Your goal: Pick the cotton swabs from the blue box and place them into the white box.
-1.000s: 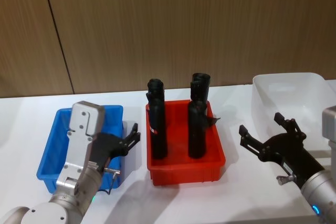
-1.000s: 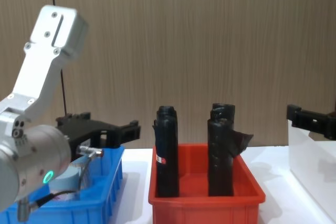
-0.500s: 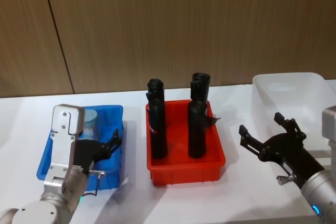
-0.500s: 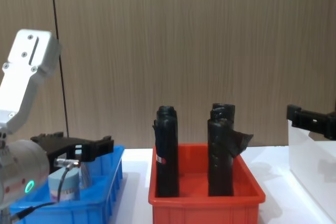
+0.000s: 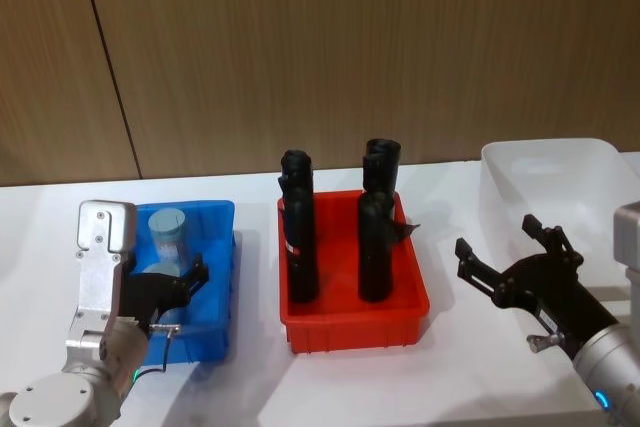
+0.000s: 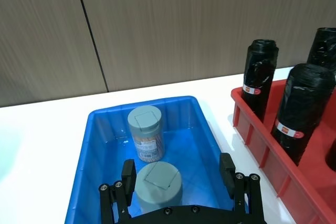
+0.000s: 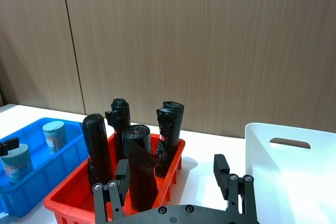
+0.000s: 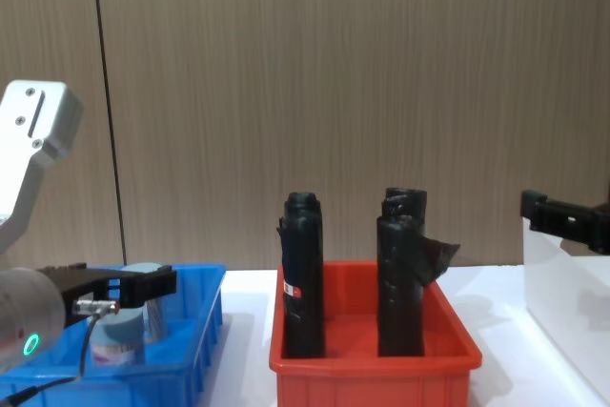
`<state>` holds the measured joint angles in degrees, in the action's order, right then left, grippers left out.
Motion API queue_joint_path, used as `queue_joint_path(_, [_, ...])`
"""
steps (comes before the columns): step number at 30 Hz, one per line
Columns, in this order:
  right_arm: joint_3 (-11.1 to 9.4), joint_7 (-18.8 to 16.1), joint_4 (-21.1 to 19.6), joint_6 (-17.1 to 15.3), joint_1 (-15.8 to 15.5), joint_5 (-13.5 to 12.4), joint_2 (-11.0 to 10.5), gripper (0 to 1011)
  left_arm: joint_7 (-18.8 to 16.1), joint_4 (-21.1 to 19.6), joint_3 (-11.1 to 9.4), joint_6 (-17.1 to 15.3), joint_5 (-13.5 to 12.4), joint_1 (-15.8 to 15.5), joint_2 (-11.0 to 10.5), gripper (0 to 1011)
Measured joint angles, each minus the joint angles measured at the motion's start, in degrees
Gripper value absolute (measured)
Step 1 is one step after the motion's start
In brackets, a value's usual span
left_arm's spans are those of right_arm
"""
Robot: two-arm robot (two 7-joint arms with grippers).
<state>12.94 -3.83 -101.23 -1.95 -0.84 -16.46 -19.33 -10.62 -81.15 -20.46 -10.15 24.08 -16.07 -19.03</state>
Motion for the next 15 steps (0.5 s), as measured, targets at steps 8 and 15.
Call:
queue_joint_path(8, [0.0, 0.0, 0.0, 0.0, 0.0, 0.0, 0.0, 1001, 0.2, 1.1, 0.7, -0.9, 0.6, -0.6, 0.1, 1004])
queue_joint_path(15, [0.0, 0.0, 0.0, 0.0, 0.0, 0.0, 0.0, 1001, 0.6, 2.0, 1.3, -1.7, 0.9, -1.1, 0.2, 1004])
